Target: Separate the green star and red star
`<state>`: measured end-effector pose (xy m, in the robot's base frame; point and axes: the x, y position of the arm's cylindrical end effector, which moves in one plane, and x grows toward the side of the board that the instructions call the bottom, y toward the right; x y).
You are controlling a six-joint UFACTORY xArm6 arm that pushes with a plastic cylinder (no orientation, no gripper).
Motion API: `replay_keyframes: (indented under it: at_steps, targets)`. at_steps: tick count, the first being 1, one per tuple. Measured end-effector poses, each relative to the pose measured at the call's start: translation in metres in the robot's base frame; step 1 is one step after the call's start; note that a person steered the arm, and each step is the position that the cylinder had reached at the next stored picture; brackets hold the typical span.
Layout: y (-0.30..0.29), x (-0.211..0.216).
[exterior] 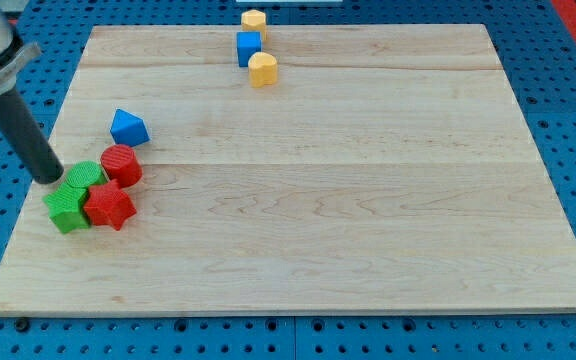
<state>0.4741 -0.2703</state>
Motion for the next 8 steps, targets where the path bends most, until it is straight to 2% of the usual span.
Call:
replay_keyframes:
  at_steps: [1, 2, 3, 4, 5, 8]
  targets:
    - [-0.002, 0.035]
    - [-0.002, 0.054]
    - [0.013, 0.054]
    - [0.082, 0.048]
    - [0.126, 0.027]
    - [0.125, -0.001]
